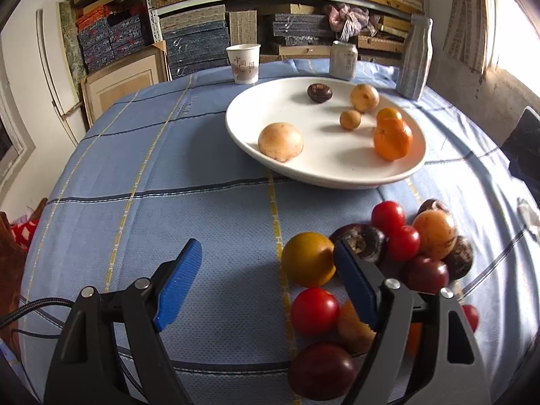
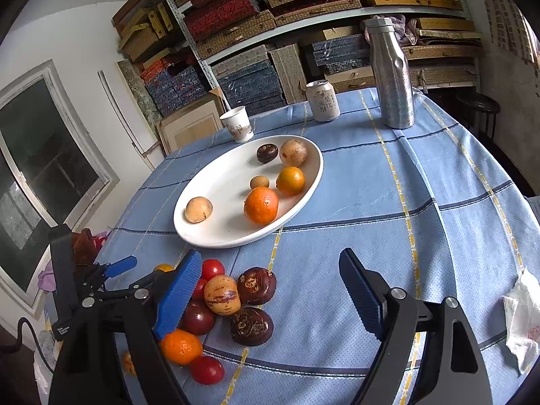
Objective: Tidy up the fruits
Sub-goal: 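Grasp the golden-brown round fruit with the left tool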
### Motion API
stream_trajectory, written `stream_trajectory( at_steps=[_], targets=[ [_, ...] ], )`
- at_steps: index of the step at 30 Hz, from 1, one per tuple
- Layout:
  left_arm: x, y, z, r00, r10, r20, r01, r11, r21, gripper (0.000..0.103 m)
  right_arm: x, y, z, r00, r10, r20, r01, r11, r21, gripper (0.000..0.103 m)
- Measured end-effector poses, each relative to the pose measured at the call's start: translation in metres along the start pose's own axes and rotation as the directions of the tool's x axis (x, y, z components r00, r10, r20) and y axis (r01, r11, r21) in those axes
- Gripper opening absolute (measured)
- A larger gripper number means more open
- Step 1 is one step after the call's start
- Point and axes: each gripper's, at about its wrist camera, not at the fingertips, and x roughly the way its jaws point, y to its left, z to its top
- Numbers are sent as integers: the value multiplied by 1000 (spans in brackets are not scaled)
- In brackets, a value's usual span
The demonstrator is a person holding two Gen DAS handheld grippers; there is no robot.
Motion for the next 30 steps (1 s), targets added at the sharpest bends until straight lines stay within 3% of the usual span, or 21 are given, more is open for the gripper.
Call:
stream_trajectory(
  at_steps=[5,8,11,13,24,30],
  targets=[
    [-5,10,-2,1000,10,13,-10,1000,-19,82,0,-3,0,1000,-3,-3,3,1000,6,85],
    [-10,35,-4,998,61,23,-59,995,-76,82,-2,-5,1,1000,3,4,-3,1000,19,85],
    [-14,68,-7,999,45,17,-41,981,-189,82,-4,-5,1,1000,7,11,-7,1000,19,85],
    [-17,77,-9,999,41,21,-36,976,-213,81,-5,-5,1,1000,9,12,-9,1000,15,85],
    [-15,65,-40,998,57,-28,-60,988,-140,78,-3,-6,-1,1000,8,5,-8,1000,19,85],
    [-17,76,-48,999,21,-30,-26,984,-178,55,-1,-4,-3,1000,3,-4,-3,1000,5,85]
  ],
)
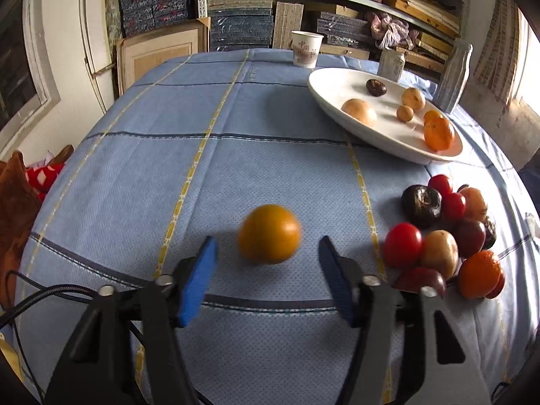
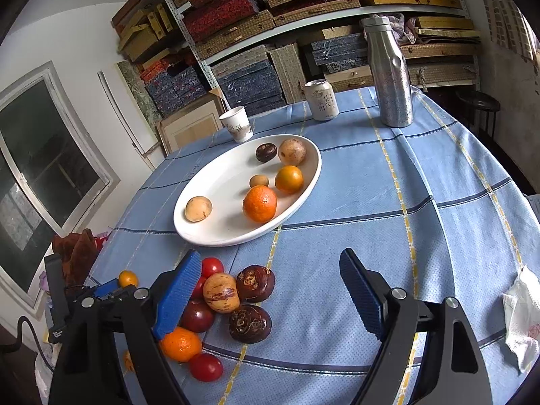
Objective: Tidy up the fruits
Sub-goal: 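Grasp the golden-brown round fruit with the left tool, then grasp a dark brown fruit with the right tool while the left tool holds its fruit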
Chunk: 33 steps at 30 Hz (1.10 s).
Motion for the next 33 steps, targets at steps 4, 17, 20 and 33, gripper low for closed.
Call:
stream_trajectory(
  at_steps=[4,17,20,33],
  targets=[
    [1,2,1,1000,-1,3,1,1000,-6,52,1,0,0,1000,0,-2,0,1000,-2,85],
    [5,-5,7,1000,-17,13,17,1000,18,38,10,8,-6,999,-8,-38,7,999,-35,85],
    [6,-5,8,1000,-24,13,23,1000,18,38,14,12,-9,998,-8,-58,5,998,-59,85],
    [7,-5,9,1000,-26,12,26,1000,15,38,38,20,-34,982,-26,-187,1,991,-137,70]
  ],
)
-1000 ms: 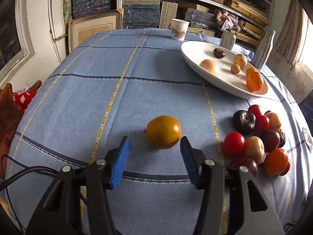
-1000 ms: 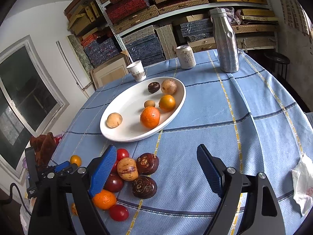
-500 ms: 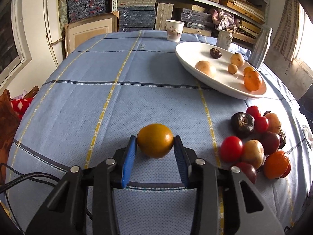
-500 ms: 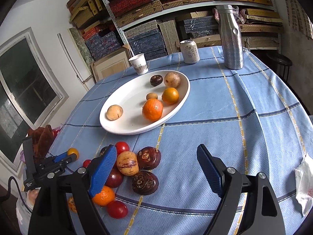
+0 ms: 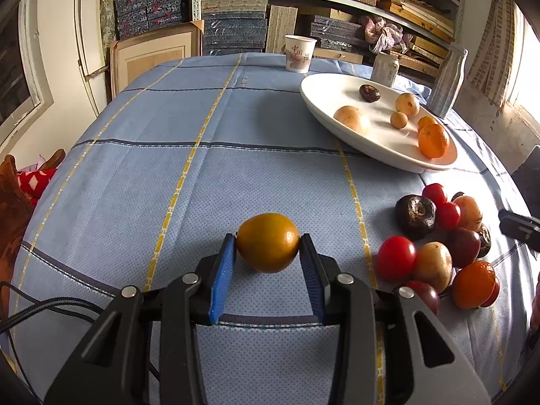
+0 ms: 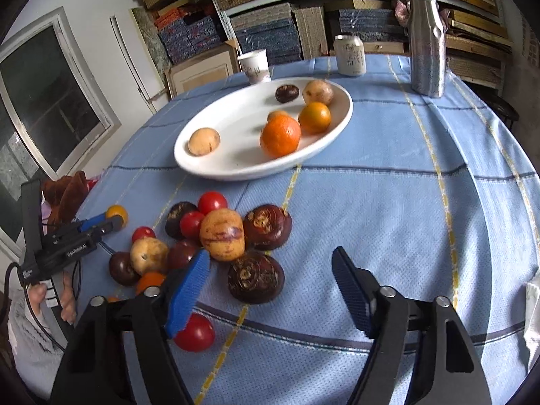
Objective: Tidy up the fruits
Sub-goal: 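Grasp a dark brown fruit with the right tool while the left tool holds its fruit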
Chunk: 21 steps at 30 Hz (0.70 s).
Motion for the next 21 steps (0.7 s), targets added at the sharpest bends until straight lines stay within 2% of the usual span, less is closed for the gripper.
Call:
stream_trajectory(
  at_steps=[4,8,13,17,21],
  targets=[
    [0,-1,-1,1000,2,-1,-2,1000,1,38,9,4,-8,998,-35,-42,34,999,-41,61],
    [1,-1,-2,1000,3,-2,-3,1000,2,38,20,14,-13,996,-56,-72,50,994,-93,61],
    [1,-2,-3,1000,7,-2,-7,1000,6,38,24,19,-12,996,-65,-66,57,992,-113,59],
    [1,-1,-3,1000,5,-1,-5,1000,3,38,27,22,-11,996,-63,-66,55,991,-123,47],
    [1,-1,-4,1000,-3,2,3,1000,3,38,27,25,-12,995,-66,-70,56,988,-141,44]
  ],
)
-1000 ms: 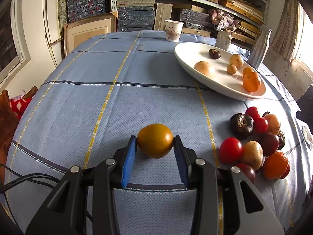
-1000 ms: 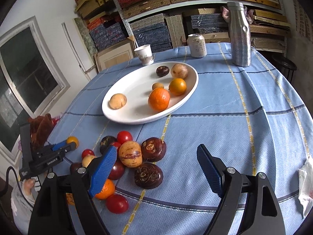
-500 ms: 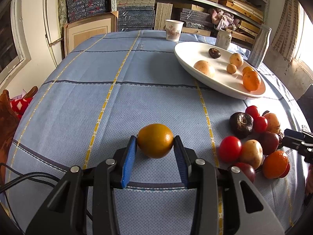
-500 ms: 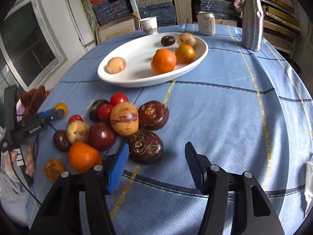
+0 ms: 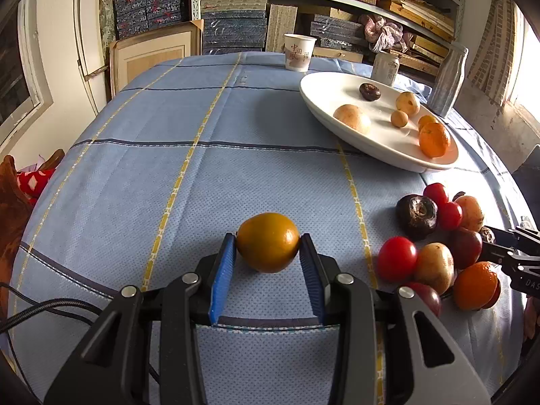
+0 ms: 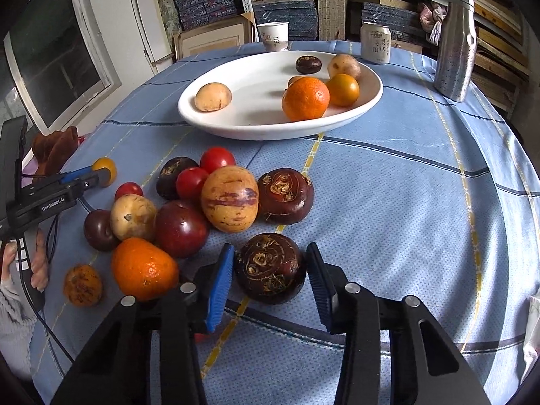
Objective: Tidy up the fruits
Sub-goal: 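Grasp a dark brown fruit with the right tool while the left tool holds its fruit, then carry both fruits onto the white plate and open both tools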
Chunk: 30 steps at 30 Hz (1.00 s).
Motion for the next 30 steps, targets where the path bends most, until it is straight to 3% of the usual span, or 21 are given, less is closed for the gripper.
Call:
stream_trajectory(
  at_steps=[9,15,19,23,30],
  targets=[
    [-1,-1,1,1000,-5,7,5,1000,0,38,-2,5,-3,1000,-21,1,21,999,-33,43],
    [-14,-4,8,999,7,51,-7,1000,-2,38,-14,-6,2,999,-17,49,17,1000,19,43],
    [-24,-13,39,997,-14,82,14,1000,5,38,-33,-23,20,994,11,106,-21,995,95,42],
    [-29,-35,85,991,-15,134,8,999,50,38,-54,-28,57,986,6,168,-23,995,100,42],
    [12,-63,143,990,-75,122,72,997,27,38,-37,-15,121,979,48,200,-66,994,85,42]
  ],
)
